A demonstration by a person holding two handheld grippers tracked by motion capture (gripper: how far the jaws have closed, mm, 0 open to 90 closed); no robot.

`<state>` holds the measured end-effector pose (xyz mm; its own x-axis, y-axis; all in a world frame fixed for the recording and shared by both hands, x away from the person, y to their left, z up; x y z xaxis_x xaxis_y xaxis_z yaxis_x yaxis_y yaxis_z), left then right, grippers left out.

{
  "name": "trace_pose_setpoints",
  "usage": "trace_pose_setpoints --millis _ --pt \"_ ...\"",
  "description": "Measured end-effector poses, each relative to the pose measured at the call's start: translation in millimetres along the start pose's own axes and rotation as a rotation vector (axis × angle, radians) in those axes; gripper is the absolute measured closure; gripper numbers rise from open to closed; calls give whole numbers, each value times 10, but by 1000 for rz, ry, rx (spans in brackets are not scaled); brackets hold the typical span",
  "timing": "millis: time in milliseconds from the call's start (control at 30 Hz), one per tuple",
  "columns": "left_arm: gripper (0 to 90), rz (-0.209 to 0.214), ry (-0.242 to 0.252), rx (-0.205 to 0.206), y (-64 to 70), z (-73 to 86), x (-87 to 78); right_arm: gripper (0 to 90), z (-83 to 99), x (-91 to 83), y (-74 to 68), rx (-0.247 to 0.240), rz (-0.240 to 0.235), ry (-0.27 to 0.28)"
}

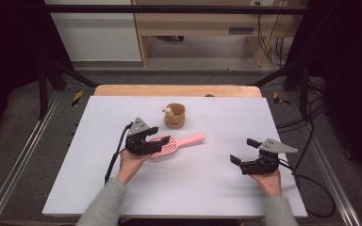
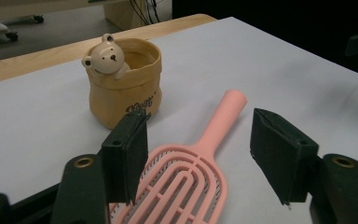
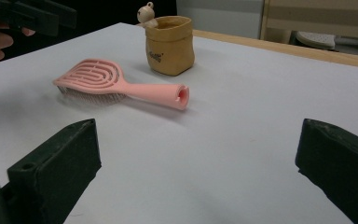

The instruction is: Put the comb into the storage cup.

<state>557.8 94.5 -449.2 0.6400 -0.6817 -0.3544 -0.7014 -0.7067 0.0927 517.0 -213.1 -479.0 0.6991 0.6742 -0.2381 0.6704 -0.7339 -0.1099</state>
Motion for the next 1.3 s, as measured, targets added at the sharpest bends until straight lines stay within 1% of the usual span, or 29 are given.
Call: trace_pose_setpoints --millis 333,533,733,933,1133,1300 --pt "511 2 -4 8 52 -26 103 3 3 1 -1 0 -1 -2" --pt "576 16 -16 15 110 -33 184 3 5 5 0 -2 0 -3" --pt "646 14 -34 18 150 -34 286 3 6 7 2 -4 1 -3" --pt "682 26 -34 18 200 -39 380 3 5 2 0 -1 -1 -3" --pt "734 24 -43 2 214 -9 459 3 7 7 0 -4 -2 -4" --pt "784 10 -50 -10 197 15 516 3 9 7 0 -3 -2 -5"
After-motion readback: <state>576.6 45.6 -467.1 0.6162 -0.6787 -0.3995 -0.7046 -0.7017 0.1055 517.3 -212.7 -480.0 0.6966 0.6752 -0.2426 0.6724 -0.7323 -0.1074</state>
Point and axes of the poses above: each handheld gripper's, and its own axes: x roughly forward along the jaws, z roughly out of its underside, y roughly to its right, the point moved 8 cm from there along x, roughly forward along the jaws, and after that the axes turned 5 degrees about y, right-handed, at the moved point
